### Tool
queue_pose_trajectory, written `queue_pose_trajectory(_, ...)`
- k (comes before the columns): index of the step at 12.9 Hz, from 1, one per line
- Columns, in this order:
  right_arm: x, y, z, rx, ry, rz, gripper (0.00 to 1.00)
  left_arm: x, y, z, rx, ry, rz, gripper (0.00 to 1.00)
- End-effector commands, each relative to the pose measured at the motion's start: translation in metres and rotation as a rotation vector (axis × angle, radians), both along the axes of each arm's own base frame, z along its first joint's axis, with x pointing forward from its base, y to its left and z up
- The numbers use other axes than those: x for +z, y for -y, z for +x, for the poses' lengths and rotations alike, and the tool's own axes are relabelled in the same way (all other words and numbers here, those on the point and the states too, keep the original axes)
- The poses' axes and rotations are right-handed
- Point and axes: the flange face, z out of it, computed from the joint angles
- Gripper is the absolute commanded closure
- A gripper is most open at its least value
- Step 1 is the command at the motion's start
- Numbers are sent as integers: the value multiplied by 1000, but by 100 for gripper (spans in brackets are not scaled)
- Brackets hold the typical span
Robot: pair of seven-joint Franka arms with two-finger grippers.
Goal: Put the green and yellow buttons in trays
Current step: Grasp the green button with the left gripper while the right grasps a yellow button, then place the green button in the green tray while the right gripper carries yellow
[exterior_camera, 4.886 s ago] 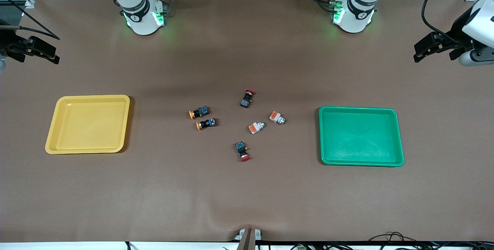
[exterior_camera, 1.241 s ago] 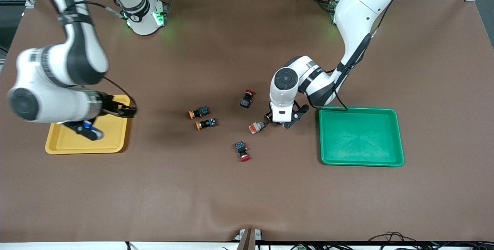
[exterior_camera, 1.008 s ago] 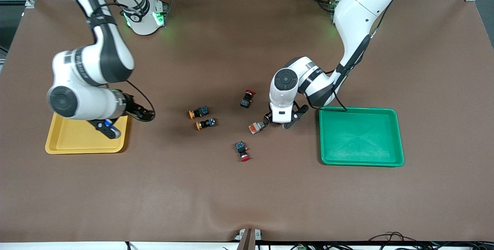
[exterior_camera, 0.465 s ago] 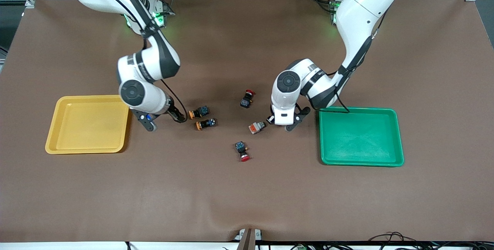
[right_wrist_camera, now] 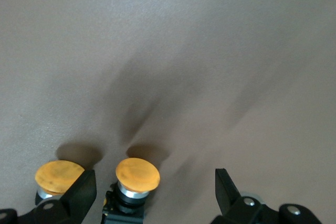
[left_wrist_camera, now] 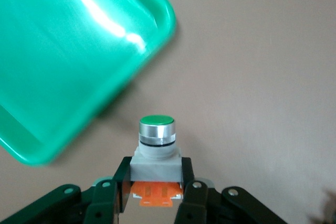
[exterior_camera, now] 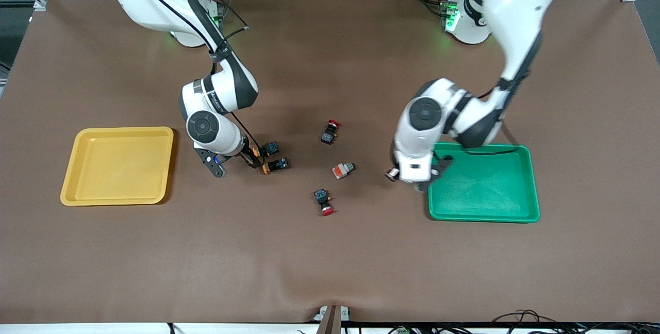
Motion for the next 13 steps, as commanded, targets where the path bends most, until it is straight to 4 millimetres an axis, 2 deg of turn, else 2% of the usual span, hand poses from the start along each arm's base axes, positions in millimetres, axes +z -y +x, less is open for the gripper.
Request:
queue_pose_trajectory(1,-13,-18,-8,-21,6,-11,0,25,-57,15,-30,-14,45,100)
queue_pose_trajectory(5,-22,-25,-19,-4,-7,-27,0,44,-141,42,-79,-24,49,100)
queue_pose_trajectory(7,-29,-25,-19,-1,2,-29,22,53,-192,48,-106,-60,70,100)
queue_pose_trajectory(9,-31,-25,-19,20,5,-35,48,65,-227,47,-141,-92,70,100)
queue_pose_trajectory(11,-29,-24,-16,26,7,-31,100,58,-270,46,-175,-133,72,100)
queue_pose_trajectory(13,-21,-22,-8,32,9,-26,100,38,-300,47,-199,-165,53,100)
